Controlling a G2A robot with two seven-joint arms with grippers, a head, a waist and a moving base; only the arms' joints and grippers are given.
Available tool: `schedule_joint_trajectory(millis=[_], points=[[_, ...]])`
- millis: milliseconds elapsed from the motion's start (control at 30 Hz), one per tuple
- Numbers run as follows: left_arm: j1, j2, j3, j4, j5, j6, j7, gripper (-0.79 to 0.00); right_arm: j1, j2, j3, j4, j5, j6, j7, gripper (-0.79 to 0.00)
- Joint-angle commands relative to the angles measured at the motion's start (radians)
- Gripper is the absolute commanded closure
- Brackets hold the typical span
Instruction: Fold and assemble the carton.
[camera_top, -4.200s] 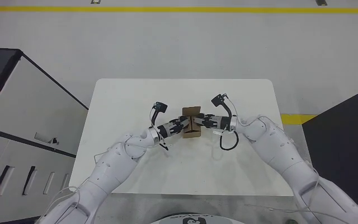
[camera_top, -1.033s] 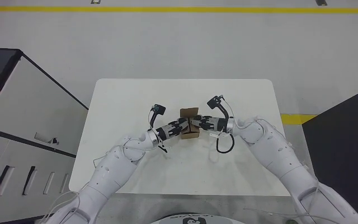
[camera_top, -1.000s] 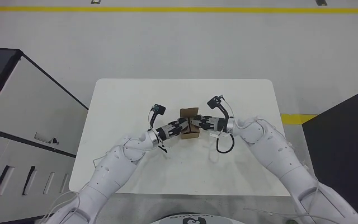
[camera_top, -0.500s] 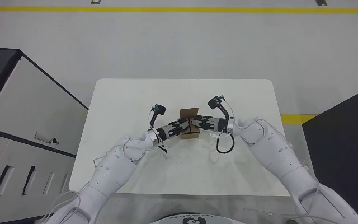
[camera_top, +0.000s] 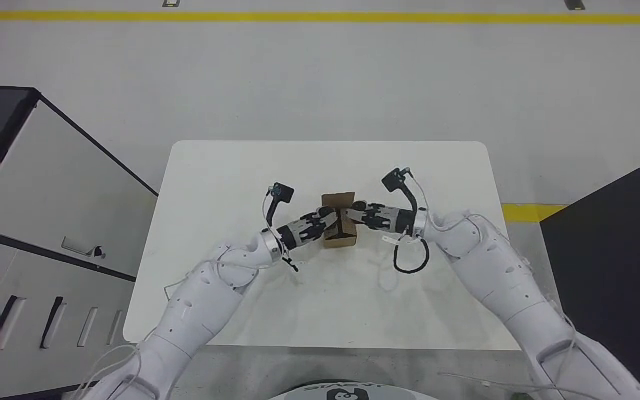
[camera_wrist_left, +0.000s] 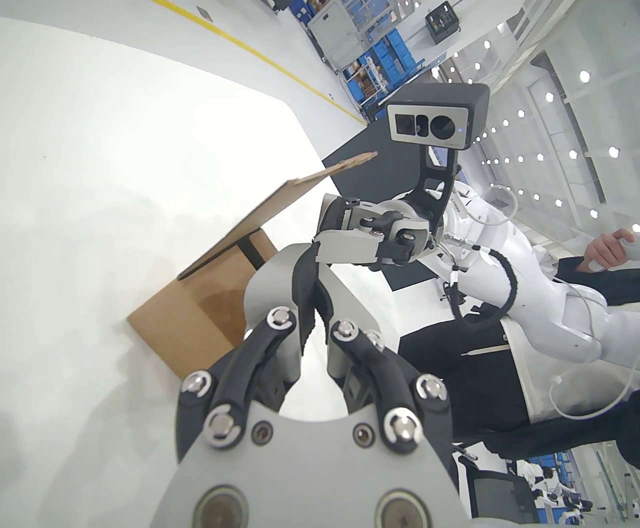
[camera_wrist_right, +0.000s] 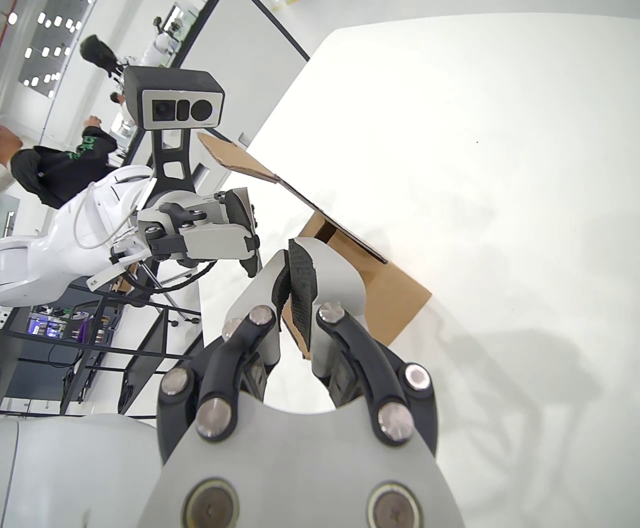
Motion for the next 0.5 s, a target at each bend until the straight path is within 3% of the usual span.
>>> schedule_joint_trajectory(millis=[0,33,267,467], points=[[0.017,0.006,-0.016,-0.028,0.001,-0.008,-0.007,-0.73,-0.01,0.007,0.02,-0.007,0.022,-0.021,0.012,-0.785],[0.026,0.009,-0.024,-0.043,0.0,-0.012,-0.01,-0.785,-0.015,0.011,0.03,-0.01,0.033,-0.033,0.019,-0.785],[0.099,0.031,-0.083,-0.138,-0.013,-0.032,-0.047,-0.785,-0.054,0.045,0.114,-0.026,0.12,-0.12,0.1,-0.785],[0.146,0.047,-0.136,-0.202,-0.062,-0.098,-0.062,-0.785,-0.076,0.068,0.174,-0.002,0.301,-0.164,0.179,-0.785]])
